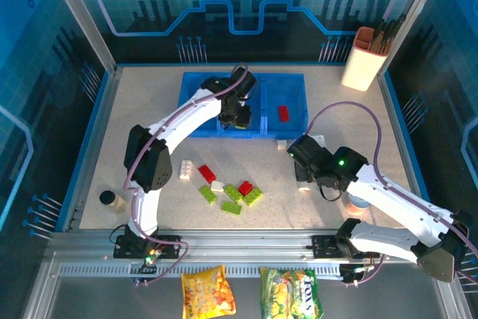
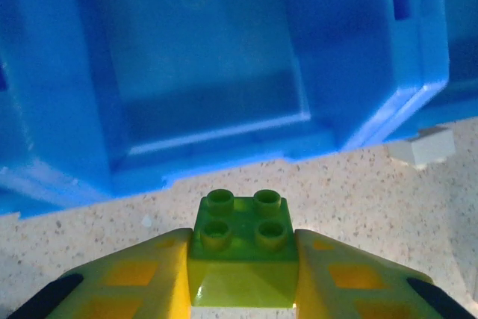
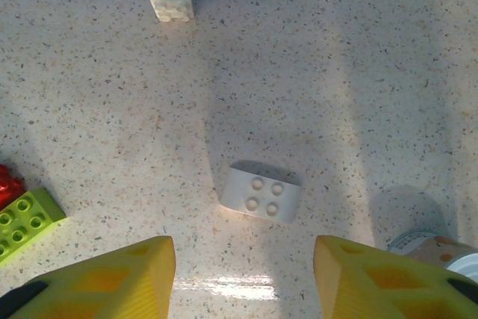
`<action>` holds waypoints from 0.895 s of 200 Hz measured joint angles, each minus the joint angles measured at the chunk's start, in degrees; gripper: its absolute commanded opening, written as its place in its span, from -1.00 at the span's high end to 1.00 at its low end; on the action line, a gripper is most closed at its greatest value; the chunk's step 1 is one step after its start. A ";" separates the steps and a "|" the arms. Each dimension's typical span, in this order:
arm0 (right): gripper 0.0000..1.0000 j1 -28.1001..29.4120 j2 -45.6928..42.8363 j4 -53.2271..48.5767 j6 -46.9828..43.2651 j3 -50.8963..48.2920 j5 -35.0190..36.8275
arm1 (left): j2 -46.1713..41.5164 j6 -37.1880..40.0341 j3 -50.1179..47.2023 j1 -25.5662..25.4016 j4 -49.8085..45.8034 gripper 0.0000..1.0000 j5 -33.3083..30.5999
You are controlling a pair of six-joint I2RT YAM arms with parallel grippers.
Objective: Sort the legos into containers by color
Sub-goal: Place the lego in the container.
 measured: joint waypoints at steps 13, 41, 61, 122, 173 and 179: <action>-0.07 0.00 -0.20 -0.44 0.28 -0.02 0.37 | 2.73 0.04 2.58 0.02 -0.02 0.29 -0.33; -0.07 0.00 -0.66 -1.36 0.66 -0.57 0.74 | 8.52 0.24 7.78 0.02 -0.04 0.29 -1.44; -0.07 0.00 -1.11 -1.88 0.90 -1.31 0.83 | 11.80 0.92 10.01 0.17 -0.02 0.27 -2.43; -0.07 0.00 -2.62 -2.73 1.92 -3.34 0.79 | 19.85 2.10 17.05 2.82 0.37 0.30 -3.43; -0.08 0.00 -2.62 -2.97 2.05 -3.82 0.79 | 25.35 3.02 24.30 5.38 0.94 0.28 -3.74; -0.08 0.00 -2.62 -2.99 2.05 -3.82 0.79 | 25.88 3.04 24.85 5.51 1.03 0.28 -3.74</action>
